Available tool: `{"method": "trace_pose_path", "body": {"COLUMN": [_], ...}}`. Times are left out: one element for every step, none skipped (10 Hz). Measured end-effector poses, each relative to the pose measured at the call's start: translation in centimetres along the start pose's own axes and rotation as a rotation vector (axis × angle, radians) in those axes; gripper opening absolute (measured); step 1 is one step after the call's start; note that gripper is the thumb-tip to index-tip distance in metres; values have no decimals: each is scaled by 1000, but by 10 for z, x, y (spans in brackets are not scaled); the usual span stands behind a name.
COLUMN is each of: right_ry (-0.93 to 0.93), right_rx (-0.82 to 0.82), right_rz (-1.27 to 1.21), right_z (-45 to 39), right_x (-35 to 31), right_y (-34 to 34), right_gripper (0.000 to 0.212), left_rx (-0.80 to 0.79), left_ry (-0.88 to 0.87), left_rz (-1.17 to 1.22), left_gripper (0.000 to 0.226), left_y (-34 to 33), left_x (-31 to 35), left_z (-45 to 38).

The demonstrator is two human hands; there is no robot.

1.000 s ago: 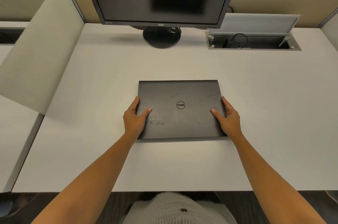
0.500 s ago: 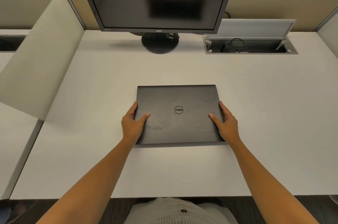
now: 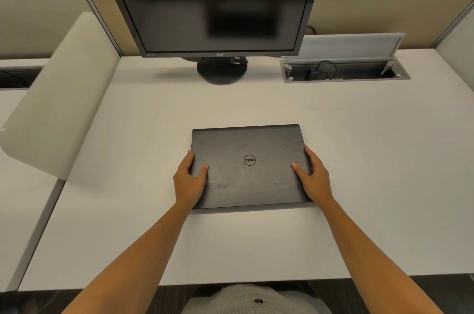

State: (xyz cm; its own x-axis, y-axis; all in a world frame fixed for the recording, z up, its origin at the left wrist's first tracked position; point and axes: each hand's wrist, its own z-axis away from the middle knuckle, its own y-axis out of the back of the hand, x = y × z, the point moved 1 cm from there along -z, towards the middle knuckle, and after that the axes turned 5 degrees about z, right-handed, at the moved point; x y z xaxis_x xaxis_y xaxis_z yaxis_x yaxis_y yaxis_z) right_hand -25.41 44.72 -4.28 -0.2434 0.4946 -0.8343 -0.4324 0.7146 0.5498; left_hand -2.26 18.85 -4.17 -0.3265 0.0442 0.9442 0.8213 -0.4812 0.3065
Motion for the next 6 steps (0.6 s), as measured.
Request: {"method": "trace_pose_path", "body": {"right_ry": [-4,18,53,119,169,213], "right_rx": [7,-28,-39,-36,-50,-23], "right_rz": [24,133,315,530,516,471], "right_z": [-1,0,2,-2,-8,-17], "right_x": [-2,-7,-9,-15,-37,-55], "right_y": [1,-2,-9,-16,-18,-25], "right_gripper": [67,66,65,67,72,72], "left_rx": [-29,-64,-73,-127,-170,-140], "left_ry": [-76,-140,-196,-291,-354,-380], "left_rz": [-187,-434,-591,-806,-841,-792], "left_gripper": [65,65,67,71,73,73], "left_y": [-5,-12,-15,-17,-20,-28], "left_x": [2,4,6,10,26,39], "left_z": [6,10,8,0,-4,-9]}}
